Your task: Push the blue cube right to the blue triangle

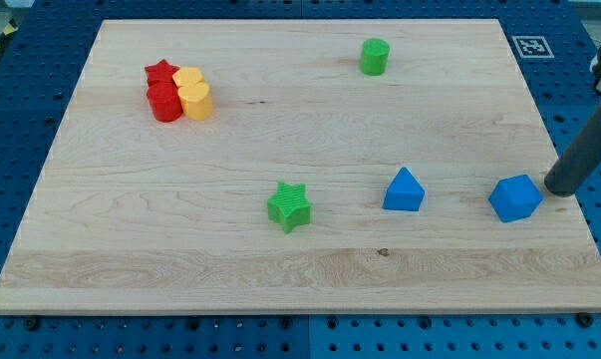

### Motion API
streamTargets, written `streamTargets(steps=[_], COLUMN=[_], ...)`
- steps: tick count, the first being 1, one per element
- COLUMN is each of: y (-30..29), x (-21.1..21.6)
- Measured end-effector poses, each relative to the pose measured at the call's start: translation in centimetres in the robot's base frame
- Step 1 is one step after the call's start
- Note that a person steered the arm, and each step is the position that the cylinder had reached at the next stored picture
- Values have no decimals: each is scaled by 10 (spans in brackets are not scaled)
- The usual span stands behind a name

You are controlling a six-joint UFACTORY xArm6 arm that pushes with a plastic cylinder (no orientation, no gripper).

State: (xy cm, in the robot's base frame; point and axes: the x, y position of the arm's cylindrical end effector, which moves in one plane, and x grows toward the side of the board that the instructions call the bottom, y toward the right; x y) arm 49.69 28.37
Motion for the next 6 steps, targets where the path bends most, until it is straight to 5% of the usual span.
streamTargets(steps=[2, 6], y=[-8, -40], x=[29, 9])
